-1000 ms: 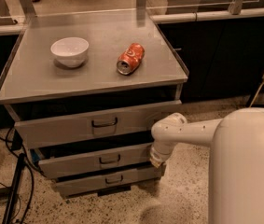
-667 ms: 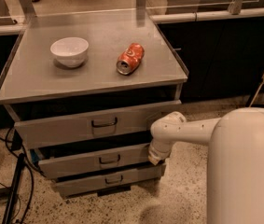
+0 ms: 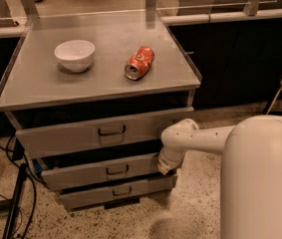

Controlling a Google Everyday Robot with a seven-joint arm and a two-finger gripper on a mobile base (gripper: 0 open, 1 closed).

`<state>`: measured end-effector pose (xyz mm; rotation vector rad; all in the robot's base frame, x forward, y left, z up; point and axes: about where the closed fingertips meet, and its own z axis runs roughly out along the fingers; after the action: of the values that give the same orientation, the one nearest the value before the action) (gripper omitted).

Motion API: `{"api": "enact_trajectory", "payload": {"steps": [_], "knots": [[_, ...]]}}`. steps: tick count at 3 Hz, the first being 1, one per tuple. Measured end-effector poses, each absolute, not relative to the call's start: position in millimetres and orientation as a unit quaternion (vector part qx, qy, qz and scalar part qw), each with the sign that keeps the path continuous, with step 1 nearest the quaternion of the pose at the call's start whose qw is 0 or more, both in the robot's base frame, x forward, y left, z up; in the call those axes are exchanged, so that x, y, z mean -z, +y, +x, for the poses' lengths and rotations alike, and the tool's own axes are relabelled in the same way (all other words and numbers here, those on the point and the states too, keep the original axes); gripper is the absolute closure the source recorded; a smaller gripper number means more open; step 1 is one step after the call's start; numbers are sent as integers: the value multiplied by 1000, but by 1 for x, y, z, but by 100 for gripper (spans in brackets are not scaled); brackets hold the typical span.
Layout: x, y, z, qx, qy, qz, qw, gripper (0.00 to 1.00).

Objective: Close middle drawer

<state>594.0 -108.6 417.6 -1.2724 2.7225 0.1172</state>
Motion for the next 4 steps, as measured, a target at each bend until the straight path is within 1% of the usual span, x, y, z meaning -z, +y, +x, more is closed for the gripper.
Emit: {"api": "enact_trajectory", "payload": {"steps": [3, 4], "knots": [[-418, -109, 594, -39, 903, -422, 67, 11], [-417, -109, 594, -39, 903, -422, 67, 0]]}}
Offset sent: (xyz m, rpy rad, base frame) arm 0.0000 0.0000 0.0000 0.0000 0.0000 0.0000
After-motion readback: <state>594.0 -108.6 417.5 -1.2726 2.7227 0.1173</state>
